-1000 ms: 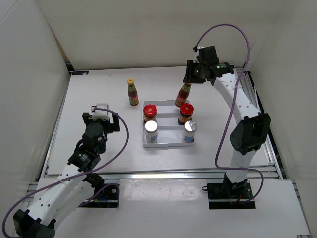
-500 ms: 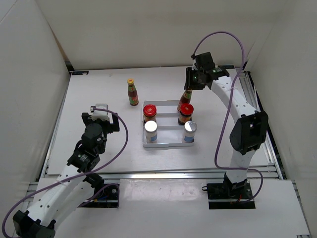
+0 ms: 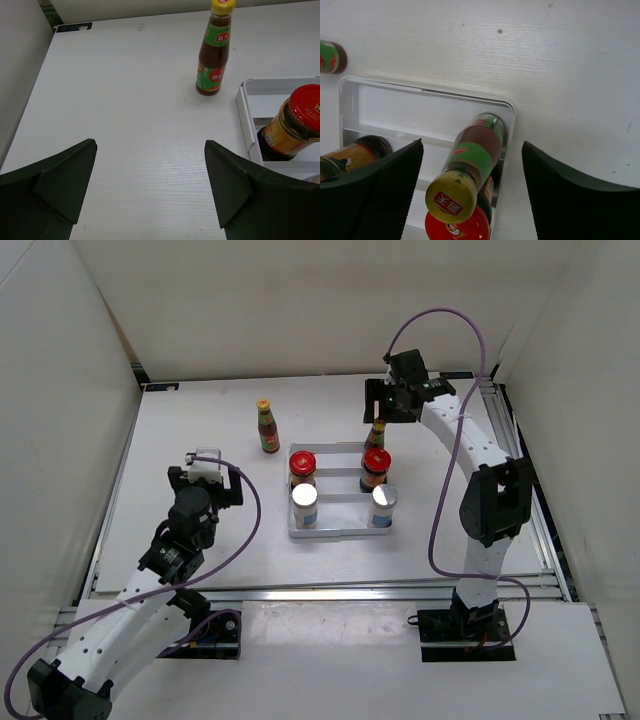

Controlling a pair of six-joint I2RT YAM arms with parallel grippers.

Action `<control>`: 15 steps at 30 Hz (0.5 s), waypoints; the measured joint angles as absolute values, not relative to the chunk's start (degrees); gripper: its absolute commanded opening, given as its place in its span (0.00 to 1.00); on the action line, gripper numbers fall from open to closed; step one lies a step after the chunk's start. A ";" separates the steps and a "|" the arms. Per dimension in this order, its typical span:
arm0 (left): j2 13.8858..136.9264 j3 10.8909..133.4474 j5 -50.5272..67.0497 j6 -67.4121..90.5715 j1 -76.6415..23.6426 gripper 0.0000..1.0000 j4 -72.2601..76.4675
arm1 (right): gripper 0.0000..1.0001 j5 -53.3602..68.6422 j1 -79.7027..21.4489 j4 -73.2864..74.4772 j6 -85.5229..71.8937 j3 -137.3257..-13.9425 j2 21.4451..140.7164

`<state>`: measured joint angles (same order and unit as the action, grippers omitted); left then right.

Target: Organize the condiment bottles

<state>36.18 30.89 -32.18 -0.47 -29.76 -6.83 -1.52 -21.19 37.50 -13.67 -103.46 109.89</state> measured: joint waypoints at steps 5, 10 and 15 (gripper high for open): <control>40.99 32.97 -32.16 0.82 -29.74 1.00 -9.39 | 1.00 -3.44 -21.85 37.12 -14.44 -103.20 109.38; 53.58 46.68 -30.09 1.52 -29.69 1.00 -12.58 | 1.00 -7.33 -23.03 34.37 -14.59 -98.89 102.74; 68.07 61.54 -25.28 2.17 -28.08 1.00 -11.68 | 1.00 -8.21 -23.57 31.64 -14.33 -95.57 92.38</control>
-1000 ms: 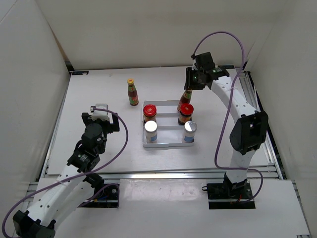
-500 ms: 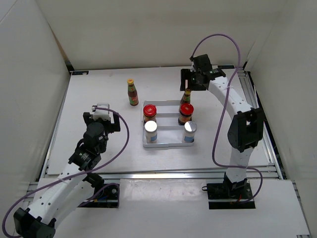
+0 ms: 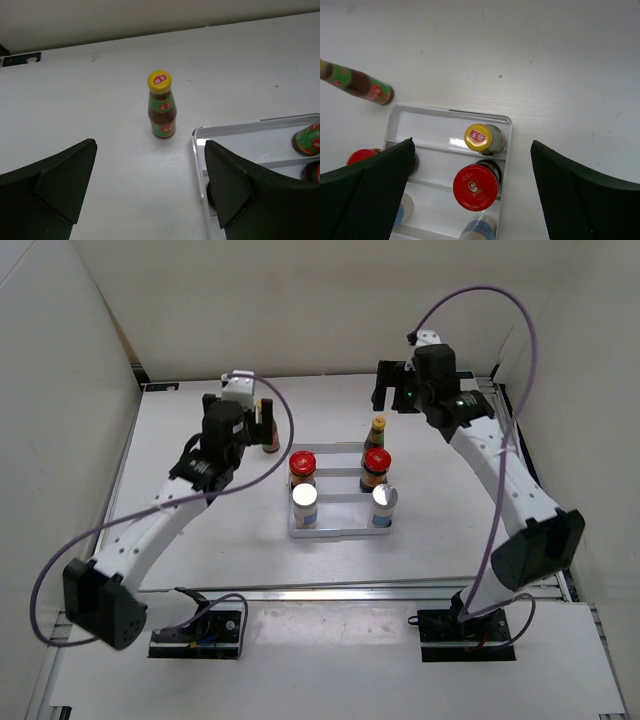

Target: Organize the condiment bottles

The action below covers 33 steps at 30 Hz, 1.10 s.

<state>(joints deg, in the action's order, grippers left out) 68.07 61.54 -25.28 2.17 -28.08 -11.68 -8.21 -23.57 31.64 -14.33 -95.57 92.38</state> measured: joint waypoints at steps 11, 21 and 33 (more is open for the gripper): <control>97.76 82.81 -10.83 4.12 -18.65 1.00 -11.77 | 1.00 -1.69 -23.29 27.18 -13.87 -81.58 73.03; 106.00 89.32 -9.45 4.05 -18.31 1.00 -13.52 | 1.00 0.60 -23.16 26.94 -13.85 -79.70 68.88; 108.42 89.43 -10.94 4.32 -17.41 0.71 -14.57 | 1.00 0.67 -21.50 27.27 -13.23 -79.26 68.12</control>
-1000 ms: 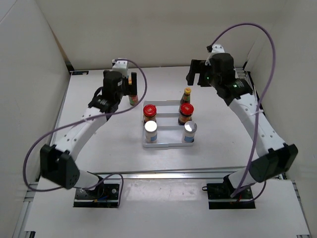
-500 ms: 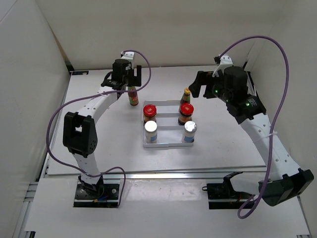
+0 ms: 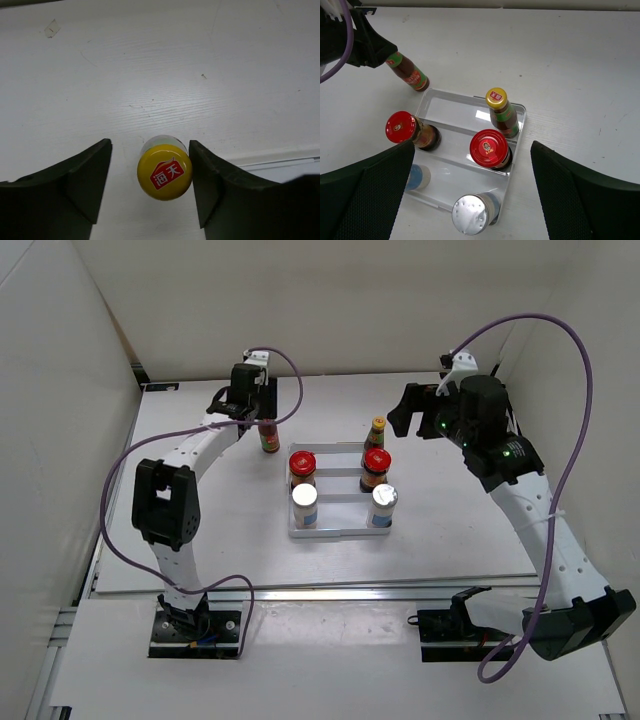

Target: Organize the condiment bottles

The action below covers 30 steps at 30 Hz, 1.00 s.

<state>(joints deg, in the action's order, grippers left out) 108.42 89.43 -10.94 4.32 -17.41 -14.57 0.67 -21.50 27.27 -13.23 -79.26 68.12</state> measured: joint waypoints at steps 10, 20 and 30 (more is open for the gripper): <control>109.40 90.00 -9.91 5.17 -16.60 0.11 -14.39 | 1.00 1.93 -21.50 28.53 -13.30 -78.37 67.92; 107.22 90.19 -10.85 4.71 -17.89 0.11 -15.66 | 1.00 3.70 -21.50 28.67 -14.79 -76.18 66.57; 96.40 88.68 -6.59 5.58 -21.67 0.11 -11.84 | 1.00 4.93 -21.50 29.26 -16.08 -73.95 63.83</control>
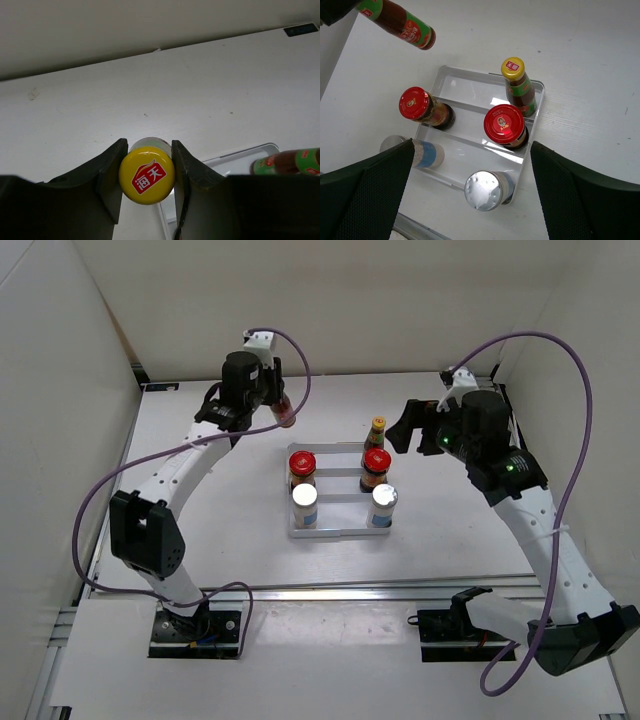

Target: Organize the condiment bottles

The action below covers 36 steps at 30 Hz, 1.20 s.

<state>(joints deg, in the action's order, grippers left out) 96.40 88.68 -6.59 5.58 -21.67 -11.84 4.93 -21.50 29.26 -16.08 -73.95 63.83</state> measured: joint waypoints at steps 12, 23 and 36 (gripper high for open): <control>93.67 77.36 1.56 8.43 -23.46 0.11 -9.43 | 1.00 5.13 -21.50 29.91 -16.36 -72.51 62.81; 93.93 75.66 2.98 9.04 -23.92 0.11 -7.62 | 1.00 5.13 -21.50 30.26 -16.34 -72.18 62.24; 98.85 75.81 3.09 8.97 -24.51 0.18 -5.65 | 1.00 5.06 -21.50 30.44 -16.34 -70.98 60.84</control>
<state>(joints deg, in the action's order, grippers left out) 98.85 75.81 3.09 8.97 -24.51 -5.65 5.06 -21.50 30.44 -16.34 -70.98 60.84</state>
